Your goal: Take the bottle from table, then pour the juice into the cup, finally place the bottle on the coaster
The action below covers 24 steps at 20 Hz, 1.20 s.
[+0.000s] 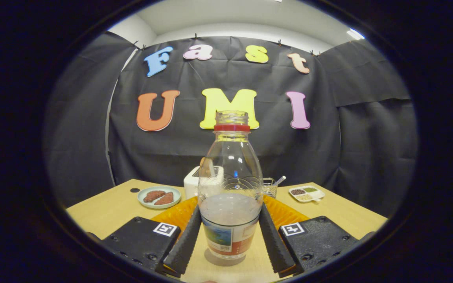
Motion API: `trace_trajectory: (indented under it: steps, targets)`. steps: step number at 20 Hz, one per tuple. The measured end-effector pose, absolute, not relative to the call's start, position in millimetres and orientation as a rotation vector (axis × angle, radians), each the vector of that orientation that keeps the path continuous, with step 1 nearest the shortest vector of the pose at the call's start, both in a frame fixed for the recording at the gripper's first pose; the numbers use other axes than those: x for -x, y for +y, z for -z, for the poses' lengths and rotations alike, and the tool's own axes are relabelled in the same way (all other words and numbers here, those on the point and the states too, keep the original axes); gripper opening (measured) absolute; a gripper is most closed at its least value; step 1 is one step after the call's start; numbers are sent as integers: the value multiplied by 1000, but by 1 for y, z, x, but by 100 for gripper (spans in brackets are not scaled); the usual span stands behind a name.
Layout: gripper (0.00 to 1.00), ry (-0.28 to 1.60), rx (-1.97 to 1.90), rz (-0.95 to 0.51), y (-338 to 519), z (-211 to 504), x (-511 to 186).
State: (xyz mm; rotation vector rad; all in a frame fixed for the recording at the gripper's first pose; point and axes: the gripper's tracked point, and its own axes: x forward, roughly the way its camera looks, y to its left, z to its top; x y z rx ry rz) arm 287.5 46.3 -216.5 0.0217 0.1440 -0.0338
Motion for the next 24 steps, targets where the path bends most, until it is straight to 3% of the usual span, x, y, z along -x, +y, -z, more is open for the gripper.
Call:
trace_trajectory:
  steps: [11,24]
  targets:
    - [81,227,-28,-22,58,312,-307]
    - [84,219,-46,-23,62,315,-302]
